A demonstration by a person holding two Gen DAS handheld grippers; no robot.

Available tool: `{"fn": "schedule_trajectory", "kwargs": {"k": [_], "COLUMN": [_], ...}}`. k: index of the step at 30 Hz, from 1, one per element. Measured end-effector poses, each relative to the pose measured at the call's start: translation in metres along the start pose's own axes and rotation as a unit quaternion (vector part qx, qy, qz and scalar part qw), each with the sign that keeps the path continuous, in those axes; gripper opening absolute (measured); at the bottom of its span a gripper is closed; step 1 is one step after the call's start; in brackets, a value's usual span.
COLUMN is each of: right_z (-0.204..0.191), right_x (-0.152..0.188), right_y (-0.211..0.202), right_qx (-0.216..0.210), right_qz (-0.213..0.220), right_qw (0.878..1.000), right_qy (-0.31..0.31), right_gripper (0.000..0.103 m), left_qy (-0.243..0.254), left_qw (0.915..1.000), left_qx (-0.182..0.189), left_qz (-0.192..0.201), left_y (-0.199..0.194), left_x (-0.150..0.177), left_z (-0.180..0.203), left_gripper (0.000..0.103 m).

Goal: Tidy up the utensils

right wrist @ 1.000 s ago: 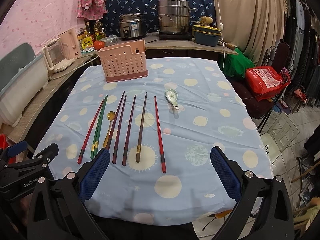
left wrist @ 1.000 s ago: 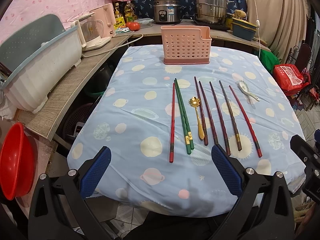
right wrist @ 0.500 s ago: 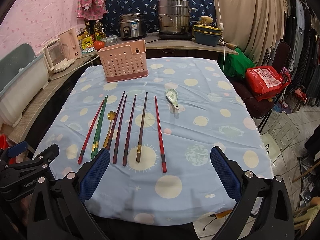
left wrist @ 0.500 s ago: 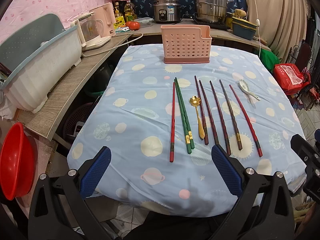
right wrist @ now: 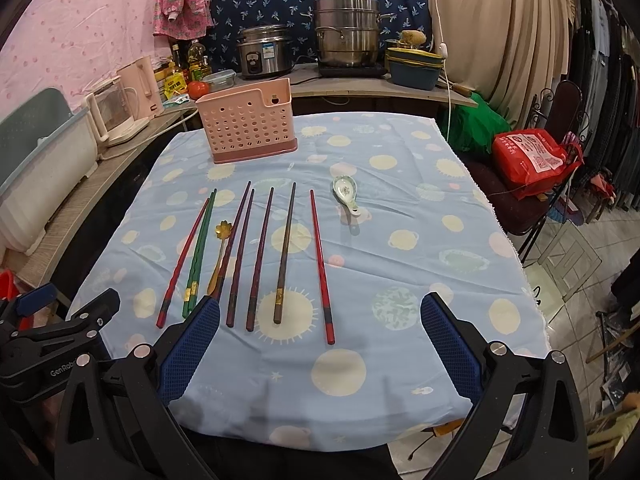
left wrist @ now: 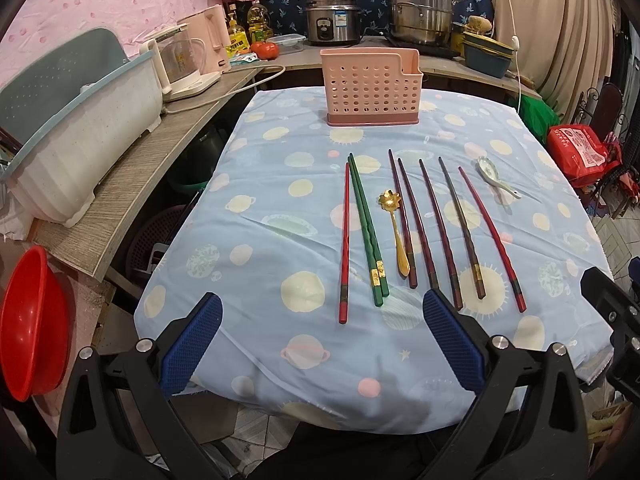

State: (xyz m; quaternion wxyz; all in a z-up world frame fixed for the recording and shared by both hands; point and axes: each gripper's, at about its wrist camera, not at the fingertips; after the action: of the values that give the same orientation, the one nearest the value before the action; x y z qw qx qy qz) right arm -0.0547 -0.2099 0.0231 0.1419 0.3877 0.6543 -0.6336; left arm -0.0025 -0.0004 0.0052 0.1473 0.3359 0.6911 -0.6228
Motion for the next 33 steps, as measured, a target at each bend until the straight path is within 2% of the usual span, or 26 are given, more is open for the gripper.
{"fn": "schedule_trajectory", "kwargs": {"k": [33], "right_z": [0.0005], "right_x": [0.0004], "right_y": [0.0013], "right_qx": [-0.001], "right_qz": [-0.002], "right_qw": [1.000], "right_qy": [0.002], "right_gripper": [0.096], "left_qy": [0.001], "left_qw": [1.0000], "left_qx": [0.001], "left_qz": [-0.005], "left_y": [0.0054], "left_x": [0.0055], "left_z": [-0.0002], "left_gripper": [0.096]}}
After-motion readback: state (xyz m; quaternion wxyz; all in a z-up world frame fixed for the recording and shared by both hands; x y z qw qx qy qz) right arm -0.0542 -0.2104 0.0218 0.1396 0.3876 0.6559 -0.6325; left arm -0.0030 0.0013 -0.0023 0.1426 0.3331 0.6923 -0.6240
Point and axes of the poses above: each gripper's, at about its wrist camera, not at the fingertips, and y roughly the way its jaws point, z to its right, x to its underside, and after that the axes turned 10 degrees about y, right-handed
